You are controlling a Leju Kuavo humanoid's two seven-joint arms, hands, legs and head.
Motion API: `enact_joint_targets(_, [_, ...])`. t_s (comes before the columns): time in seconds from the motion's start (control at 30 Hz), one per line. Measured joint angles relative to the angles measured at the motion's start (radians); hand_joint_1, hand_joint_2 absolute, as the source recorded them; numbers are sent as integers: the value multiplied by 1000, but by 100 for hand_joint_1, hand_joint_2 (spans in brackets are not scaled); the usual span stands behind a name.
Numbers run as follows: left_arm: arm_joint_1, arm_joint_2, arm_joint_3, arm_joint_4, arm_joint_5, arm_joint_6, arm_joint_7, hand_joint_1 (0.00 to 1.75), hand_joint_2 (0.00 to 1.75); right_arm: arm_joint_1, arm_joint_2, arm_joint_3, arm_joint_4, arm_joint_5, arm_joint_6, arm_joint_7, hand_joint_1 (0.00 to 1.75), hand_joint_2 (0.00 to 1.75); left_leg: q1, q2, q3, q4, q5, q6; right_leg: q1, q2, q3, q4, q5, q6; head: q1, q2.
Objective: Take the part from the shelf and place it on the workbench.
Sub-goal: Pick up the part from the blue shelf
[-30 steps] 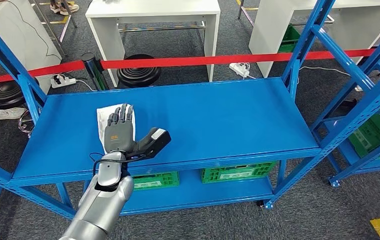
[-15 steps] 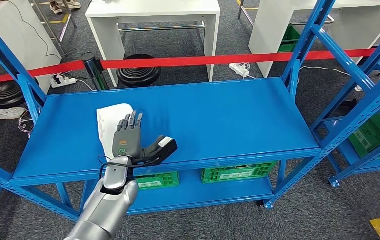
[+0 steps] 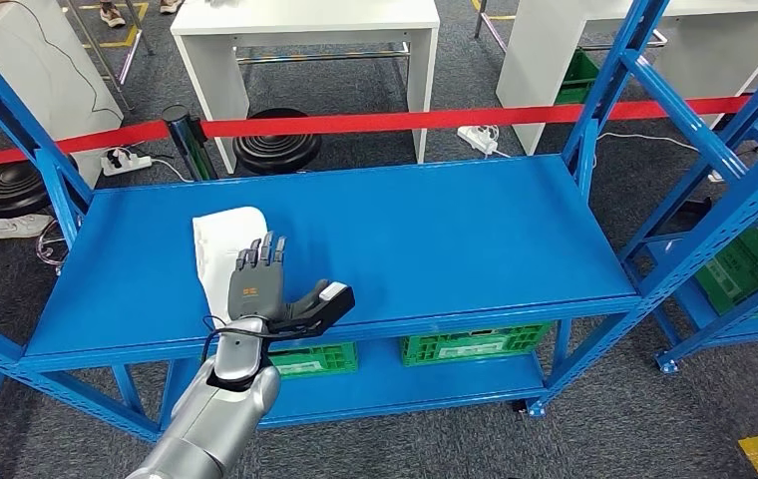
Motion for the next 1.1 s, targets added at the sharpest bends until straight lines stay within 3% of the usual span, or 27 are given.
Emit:
enact_joint_targets(0.4, [-6, 1, 0, 19, -4, -21, 13, 0, 0, 0, 0, 0, 0, 5, 0, -3, 0, 0, 0, 0, 0, 0, 0, 0, 0, 0, 0, 0, 0, 0, 0, 0])
enact_joint_targets(0.53, [-16, 5, 0, 46, -7, -9, 40, 0, 175, 0, -1, 0, 0, 8, 0, -20, 0, 0, 0, 0, 0, 0, 0, 0, 0, 0, 0, 0, 0, 0, 0, 0])
enact_joint_targets(0.73, [-46, 33, -17, 80, -11, -2, 148, 0, 175, 0, -2, 0, 0, 15, 1, -35, 0, 0, 0, 0, 0, 0, 0, 0, 0, 0, 0, 0, 0, 0, 0, 0])
enact_joint_targets(1.1, [-85, 78, -153, 111, -12, 4, 310, 0, 175, -1, -3, -8, 0, 13, 4, -56, 0, 0, 0, 0, 0, 0, 0, 0, 0, 0, 0, 0, 0, 0, 0, 0])
